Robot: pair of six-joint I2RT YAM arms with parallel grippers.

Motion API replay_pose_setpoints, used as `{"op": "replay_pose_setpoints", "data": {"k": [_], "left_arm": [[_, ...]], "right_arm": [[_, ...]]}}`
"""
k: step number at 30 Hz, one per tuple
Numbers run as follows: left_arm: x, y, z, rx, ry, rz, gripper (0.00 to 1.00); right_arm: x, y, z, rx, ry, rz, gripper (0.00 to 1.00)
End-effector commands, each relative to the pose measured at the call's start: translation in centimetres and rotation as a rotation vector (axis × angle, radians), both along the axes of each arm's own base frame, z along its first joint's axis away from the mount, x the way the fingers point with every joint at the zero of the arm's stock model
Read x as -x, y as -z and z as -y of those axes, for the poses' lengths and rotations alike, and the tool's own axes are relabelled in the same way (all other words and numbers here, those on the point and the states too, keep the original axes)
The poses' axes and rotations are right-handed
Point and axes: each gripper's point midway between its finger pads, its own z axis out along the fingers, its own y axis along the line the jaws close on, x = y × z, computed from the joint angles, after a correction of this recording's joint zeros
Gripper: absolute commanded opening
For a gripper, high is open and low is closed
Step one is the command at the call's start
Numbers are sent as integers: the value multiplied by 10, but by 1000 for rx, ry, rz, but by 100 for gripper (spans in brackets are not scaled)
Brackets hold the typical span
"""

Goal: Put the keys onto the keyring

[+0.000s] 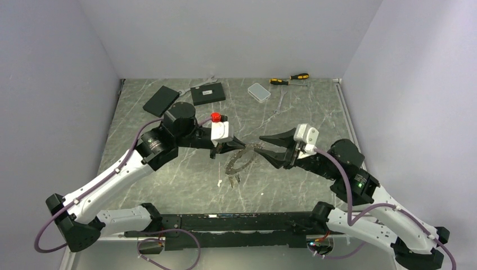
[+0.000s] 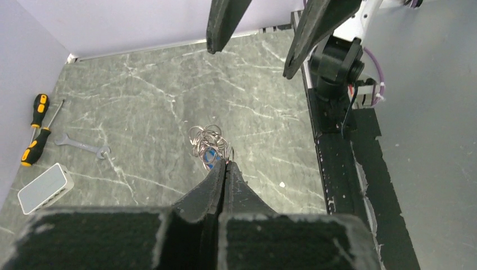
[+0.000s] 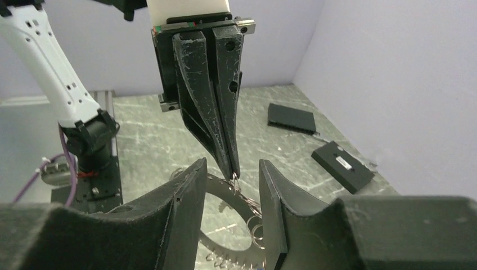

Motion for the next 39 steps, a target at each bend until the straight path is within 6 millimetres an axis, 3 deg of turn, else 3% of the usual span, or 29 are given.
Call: {"op": "replay_pose_setpoints", "data": {"k": [1,12,25,31,39], "left_arm": [[-5,-16,-2,-17,2,90,0],[-7,-12,1,-35,9,79,0],[-6,-10,0,-37,10,76,0],[-5,-11,0,-33,11,75,0],[-5,-10,0,-36,11,71,0]], "right_arm": [[-11,25,0,188,35,-16,43],[-24,48,-16,305,21,-16,38],[-29,44,-26,308,6,30,30],[-29,45,-28,314,-4,36,16],[-28,43,-29,309,-12,42,18]]}}
